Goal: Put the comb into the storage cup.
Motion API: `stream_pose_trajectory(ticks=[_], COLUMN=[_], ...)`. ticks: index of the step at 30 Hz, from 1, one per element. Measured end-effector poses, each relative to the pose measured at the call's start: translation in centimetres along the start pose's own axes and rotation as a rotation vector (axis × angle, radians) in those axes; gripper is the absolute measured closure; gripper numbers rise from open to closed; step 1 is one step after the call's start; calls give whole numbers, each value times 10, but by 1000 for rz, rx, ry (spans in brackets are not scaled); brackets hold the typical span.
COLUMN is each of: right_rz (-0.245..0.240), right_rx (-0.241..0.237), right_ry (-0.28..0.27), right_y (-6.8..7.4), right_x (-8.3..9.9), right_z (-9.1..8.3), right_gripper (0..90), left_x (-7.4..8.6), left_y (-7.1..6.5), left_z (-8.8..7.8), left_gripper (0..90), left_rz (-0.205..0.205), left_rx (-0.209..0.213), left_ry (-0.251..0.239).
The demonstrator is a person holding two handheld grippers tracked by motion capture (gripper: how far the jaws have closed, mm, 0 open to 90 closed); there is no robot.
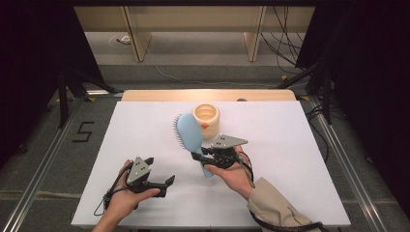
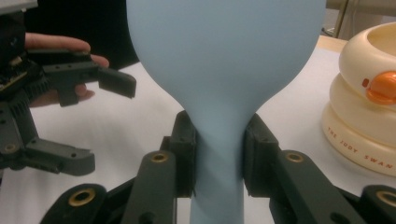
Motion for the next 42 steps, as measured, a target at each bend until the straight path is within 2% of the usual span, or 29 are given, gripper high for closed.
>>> stream_pose_trajectory(ticks=[8, 11, 14, 20, 22, 28, 31, 35, 42], right_rz=[15, 15, 14, 15, 17, 20, 21, 23, 23], right_rx=[-16, -15, -15, -13, -10, -11, -9, -10, -11], right_ry=[-22, -29, -33, -40, -44, -53, -52, -54, -66], right_y=[0, 0, 0, 0, 0, 1, 0, 0, 1], right_x=[0, 0, 0, 0, -1, -2, -2, -3, -4], right_z=[1, 1, 1, 2, 2, 1, 0, 0, -1], right_gripper=[703, 703, 704, 704, 704, 704, 704, 703, 703], left_x=[-2, -3, -5, -11, -13, -21, -25, -30, -35], left_y=[-7, -9, -14, -20, -24, -34, -38, -44, -49], left_z=[2, 4, 6, 11, 13, 22, 27, 36, 47], left_gripper=[12, 18, 21, 29, 32, 43, 52, 62, 86], left_rz=[-9, -33, -51, -57, -61, -48, -41, -31, -35], left_rx=[17, 14, 31, 28, 39, 59, 56, 72, 94], left_ry=[-4, 6, 4, 0, -4, -11, 1, 1, -6])
Point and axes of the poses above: each handheld gripper's, and its own axes: z roughly forward along the jaws, x roughly out of its underside, y roughly to its left, the point moved 4 cm from there along z, roughly forward along the jaws, and after that the axes turned 1 degree about y, right-handed, at the moved point
